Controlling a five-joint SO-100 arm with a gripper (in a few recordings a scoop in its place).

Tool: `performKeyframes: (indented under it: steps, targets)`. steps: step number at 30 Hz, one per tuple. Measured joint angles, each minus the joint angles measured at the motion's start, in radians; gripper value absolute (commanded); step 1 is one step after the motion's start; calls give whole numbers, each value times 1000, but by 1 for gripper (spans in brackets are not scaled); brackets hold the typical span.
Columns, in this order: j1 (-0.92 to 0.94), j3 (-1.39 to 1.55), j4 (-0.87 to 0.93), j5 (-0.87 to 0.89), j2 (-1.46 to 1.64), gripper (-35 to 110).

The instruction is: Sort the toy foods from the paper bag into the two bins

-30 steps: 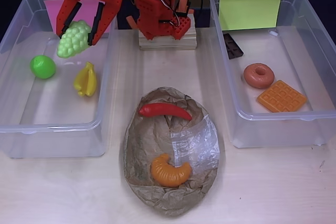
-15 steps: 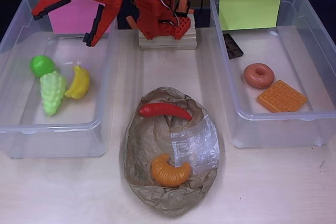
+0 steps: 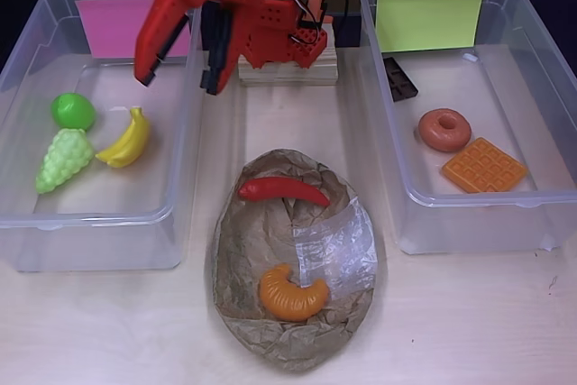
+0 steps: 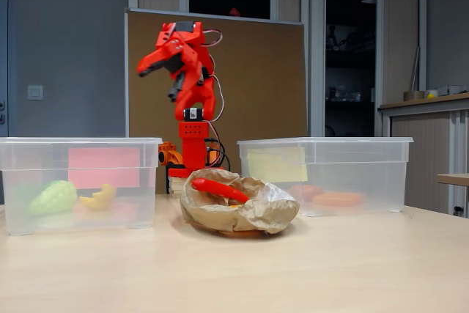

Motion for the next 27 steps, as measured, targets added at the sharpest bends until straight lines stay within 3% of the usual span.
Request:
performKeyframes:
  steps: [9, 27]
  targets:
    - [-222, 23, -74, -129, -221, 26]
    - [-379, 121, -313, 15, -607, 27]
